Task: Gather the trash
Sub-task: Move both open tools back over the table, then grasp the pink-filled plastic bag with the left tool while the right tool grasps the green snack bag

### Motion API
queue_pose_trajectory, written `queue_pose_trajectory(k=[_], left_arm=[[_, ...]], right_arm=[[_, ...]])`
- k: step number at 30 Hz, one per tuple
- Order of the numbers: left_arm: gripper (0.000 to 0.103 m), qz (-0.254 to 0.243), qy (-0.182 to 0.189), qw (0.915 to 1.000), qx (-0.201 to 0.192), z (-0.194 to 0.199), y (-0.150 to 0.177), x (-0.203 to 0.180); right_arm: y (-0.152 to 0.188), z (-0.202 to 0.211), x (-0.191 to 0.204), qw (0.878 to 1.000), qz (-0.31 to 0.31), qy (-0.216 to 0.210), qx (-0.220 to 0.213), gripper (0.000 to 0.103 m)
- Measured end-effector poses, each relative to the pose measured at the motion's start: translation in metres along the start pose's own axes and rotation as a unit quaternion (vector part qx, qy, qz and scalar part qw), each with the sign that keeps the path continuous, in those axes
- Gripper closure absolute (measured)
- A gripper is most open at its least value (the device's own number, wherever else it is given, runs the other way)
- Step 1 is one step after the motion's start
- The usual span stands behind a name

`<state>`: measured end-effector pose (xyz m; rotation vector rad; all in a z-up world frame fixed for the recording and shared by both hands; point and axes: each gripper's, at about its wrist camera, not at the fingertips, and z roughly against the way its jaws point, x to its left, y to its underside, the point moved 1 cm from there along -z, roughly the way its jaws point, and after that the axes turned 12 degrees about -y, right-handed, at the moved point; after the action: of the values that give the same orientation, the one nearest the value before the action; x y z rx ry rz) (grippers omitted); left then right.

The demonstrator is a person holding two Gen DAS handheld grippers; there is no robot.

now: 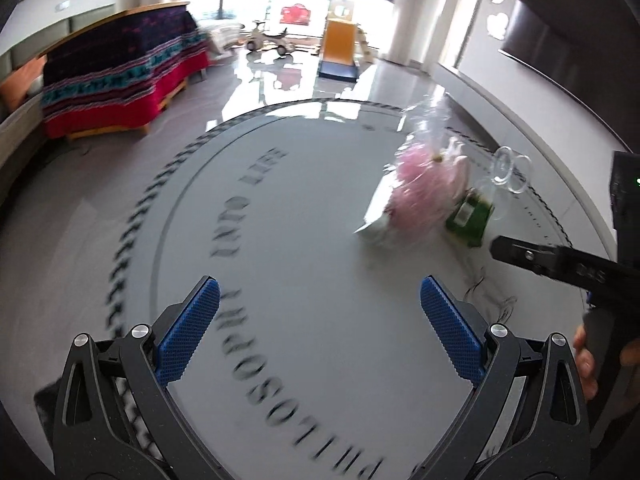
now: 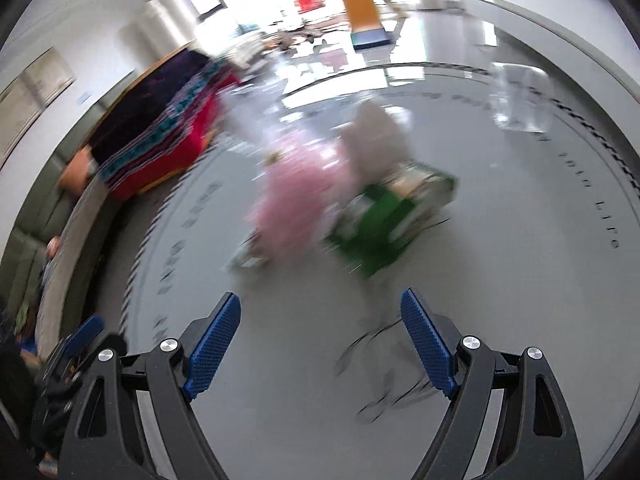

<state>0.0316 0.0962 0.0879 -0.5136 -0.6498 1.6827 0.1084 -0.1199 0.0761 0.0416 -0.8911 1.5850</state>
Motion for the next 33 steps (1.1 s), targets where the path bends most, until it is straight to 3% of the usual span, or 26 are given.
queue_pose_trajectory(k=[6, 14, 15, 17, 27, 33], left_arm=[[0.006, -0.025, 0.015, 0.9996, 0.005, -0.034, -0.035, -0.038], [0.006, -0.050, 0.026, 0.9983, 0.014, -0.066, -0.054, -0.066], [0.006, -0.054, 0.027, 0.9981, 0.016, -0.069, -0.055, -0.069], [0.006, -0.060, 0.030, 0.9976, 0.020, -0.073, -0.056, -0.075], [0.006, -0.098, 0.045, 0.9939, 0.021, -0.096, -0.073, -0.118], [0.006, -0.112, 0.034, 0.9931, 0.004, -0.113, -0.080, -0.139]], right_arm=[[-0.039, -0.022, -0.039, 0.997, -0.059, 0.044, -0.013, 0.020], [-0.053, -0.063, -0.053, 0.994, -0.076, 0.082, 0.021, 0.020], [-0.053, -0.067, -0.056, 0.994, -0.078, 0.075, 0.025, 0.020], [-0.053, -0.068, -0.058, 0.995, -0.073, 0.055, 0.028, 0.030], [-0.029, -0.012, -0.090, 0.997, -0.067, 0.038, 0.012, 0.035], [-0.015, 0.013, -0.111, 0.997, -0.071, 0.029, 0.005, 0.035]])
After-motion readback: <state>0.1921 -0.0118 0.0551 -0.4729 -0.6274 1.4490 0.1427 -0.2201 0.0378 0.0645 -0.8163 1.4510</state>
